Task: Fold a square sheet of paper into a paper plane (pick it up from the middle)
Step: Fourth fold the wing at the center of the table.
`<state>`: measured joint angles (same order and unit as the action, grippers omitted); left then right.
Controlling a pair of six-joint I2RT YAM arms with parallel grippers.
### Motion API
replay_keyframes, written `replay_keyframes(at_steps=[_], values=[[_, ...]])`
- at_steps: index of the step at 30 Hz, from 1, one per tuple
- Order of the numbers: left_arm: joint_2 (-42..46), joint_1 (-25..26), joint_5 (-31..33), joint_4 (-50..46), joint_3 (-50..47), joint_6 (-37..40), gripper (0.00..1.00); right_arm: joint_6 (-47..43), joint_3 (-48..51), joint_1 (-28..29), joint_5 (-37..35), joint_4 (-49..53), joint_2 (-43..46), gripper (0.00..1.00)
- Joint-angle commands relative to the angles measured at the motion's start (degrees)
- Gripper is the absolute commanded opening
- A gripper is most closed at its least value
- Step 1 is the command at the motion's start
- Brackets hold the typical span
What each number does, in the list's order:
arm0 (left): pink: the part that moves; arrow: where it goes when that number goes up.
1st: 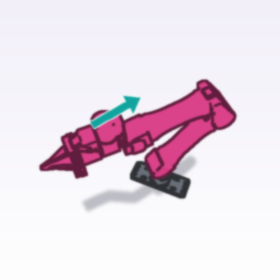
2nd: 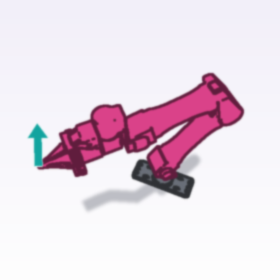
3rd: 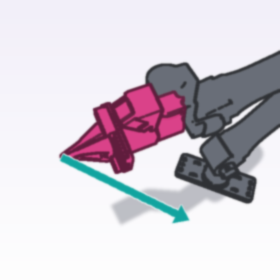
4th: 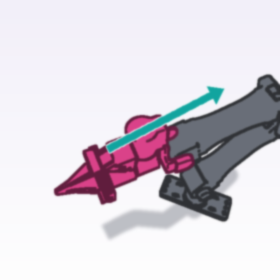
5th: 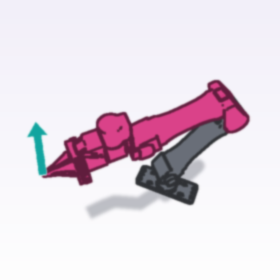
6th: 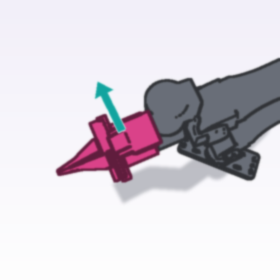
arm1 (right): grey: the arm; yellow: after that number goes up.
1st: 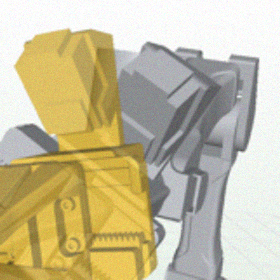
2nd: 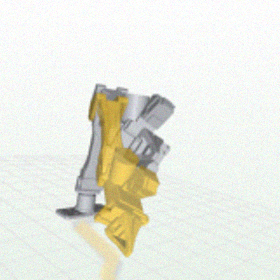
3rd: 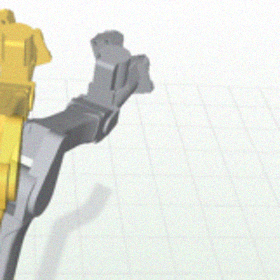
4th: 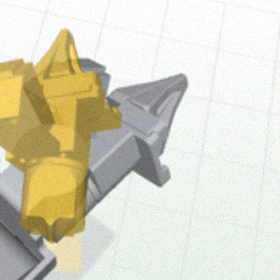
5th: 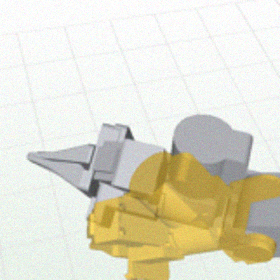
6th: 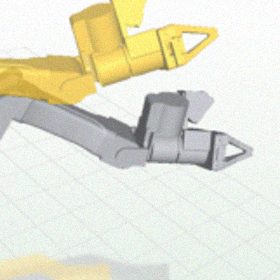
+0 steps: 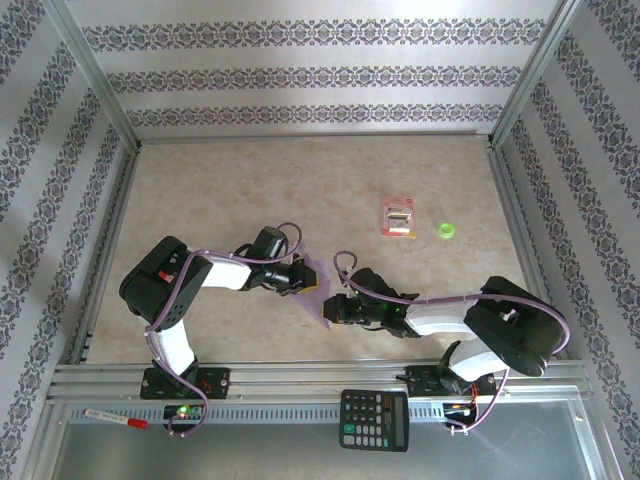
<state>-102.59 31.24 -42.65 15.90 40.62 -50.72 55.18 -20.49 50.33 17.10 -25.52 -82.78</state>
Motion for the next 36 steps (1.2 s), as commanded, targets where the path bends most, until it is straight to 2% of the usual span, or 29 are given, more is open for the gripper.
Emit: replay_keyframes(at_steps=[1, 15, 36], values=[[-0.2, -1.1, 2.7, -5.0, -1.0, 1.8, 0.14, -1.8, 0.3, -0.9, 0.7, 0.7, -1.1, 0.07], [-0.1, -1.5, 2.9, -5.8, -0.6, 2.2, 0.13, -1.6, 0.4, -0.8, 2.0, 0.1, -2.5, 0.07], [-0.4, -1.9, 4.3, -6.9, -0.9, 2.5, 0.13, 0.6, 3.6, 4.1, -0.7, 3.8, -1.4, 0.07]])
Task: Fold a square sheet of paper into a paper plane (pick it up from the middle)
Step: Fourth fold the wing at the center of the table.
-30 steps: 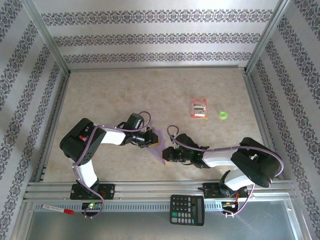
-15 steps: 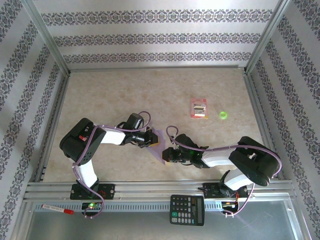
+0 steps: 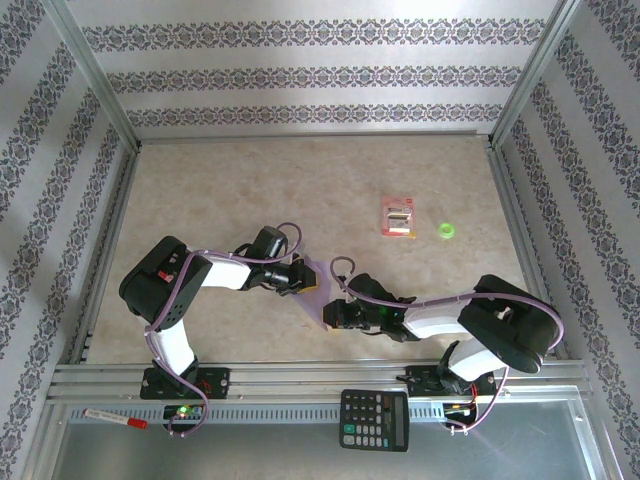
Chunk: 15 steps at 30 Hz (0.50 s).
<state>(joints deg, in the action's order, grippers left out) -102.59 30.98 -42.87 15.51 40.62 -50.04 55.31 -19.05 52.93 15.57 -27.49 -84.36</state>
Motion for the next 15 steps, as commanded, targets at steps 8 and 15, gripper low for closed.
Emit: replay_keyframes(at_steps=[8, 15], values=[[-0.4, -1.7, 4.7, -7.2, -0.8, 2.2, 0.13, -1.5, -0.3, 0.8, -0.1, 13.0, 8.3, 0.07], [-0.4, -1.6, 4.7, -7.3, -0.7, 2.2, 0.13, -2.8, -5.1, 0.3, 1.0, 15.4, 10.0, 0.07]])
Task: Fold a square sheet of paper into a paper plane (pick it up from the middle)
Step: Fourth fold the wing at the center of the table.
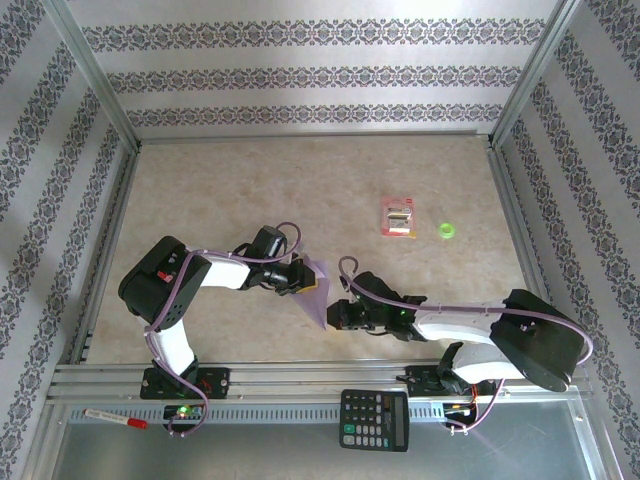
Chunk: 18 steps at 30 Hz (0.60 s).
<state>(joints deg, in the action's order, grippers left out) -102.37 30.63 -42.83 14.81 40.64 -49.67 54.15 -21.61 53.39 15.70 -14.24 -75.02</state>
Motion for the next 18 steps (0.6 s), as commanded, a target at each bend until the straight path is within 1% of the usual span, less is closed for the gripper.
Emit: replay_keyframes(at_steps=[1, 10, 18], values=[[-0.6, -1.3, 4.7, -6.7, -0.7, 1.9, 0.13, -1.8, -3.2, 0.0, 1.3, 2.0, 0.3, 0.07], [-0.6, -1.4, 4.6, -7.3, -0.3, 2.1, 0.13, -2.9, -6.0, 0.2, 3.1, 0.5, -6.9, 0.07], [-0.4, -1.4, 4.6, -7.6, -0.2, 2.2, 0.13, -3.8, -4.1, -1.1, 3.7, 0.5, -9.5, 0.07]])
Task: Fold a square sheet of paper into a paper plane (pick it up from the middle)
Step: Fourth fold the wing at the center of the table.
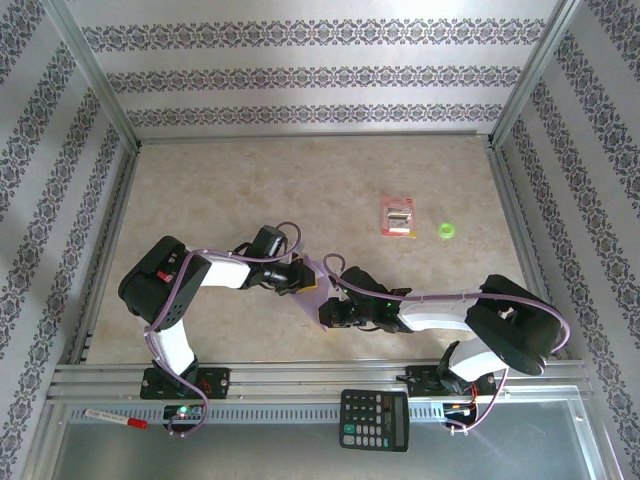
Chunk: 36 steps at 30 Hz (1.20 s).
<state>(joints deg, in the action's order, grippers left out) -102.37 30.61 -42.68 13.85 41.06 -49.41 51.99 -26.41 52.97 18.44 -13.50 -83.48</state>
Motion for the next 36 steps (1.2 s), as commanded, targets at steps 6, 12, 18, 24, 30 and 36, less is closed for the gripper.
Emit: replay_keyframes(at_steps=[6, 12, 18, 24, 30, 36], values=[[-0.5, -1.4, 4.4, -6.8, -0.5, 2.1, 0.13, -1.9, 2.3, -0.9, 1.3, -0.3, -1.3, 0.07], [-0.6, -1.5, 4.5, -7.0, -0.4, 2.3, 0.13, -2.3, 3.0, -0.9, 1.8, 1.2, -1.0, 0.07], [-0.6, -1.7, 4.8, -7.4, -0.3, 2.5, 0.13, -2.2, 5.0, -0.1, 2.0, 3.8, 0.3, 0.07], [-0.6, -1.7, 5.0, -7.6, -0.5, 2.6, 0.13, -1.9, 6.1, 1.0, 1.8, 6.1, 3.2, 0.06], [-0.7, -1.7, 4.9, -7.5, -0.6, 2.6, 0.13, -2.4, 3.5, 0.1, 0.1, 8.9, 9.0, 0.06], [-0.5, -1.7, 5.0, -7.7, -0.5, 2.6, 0.13, -3.1, -0.6, 0.2, 0.8, 8.1, 9.7, 0.06]])
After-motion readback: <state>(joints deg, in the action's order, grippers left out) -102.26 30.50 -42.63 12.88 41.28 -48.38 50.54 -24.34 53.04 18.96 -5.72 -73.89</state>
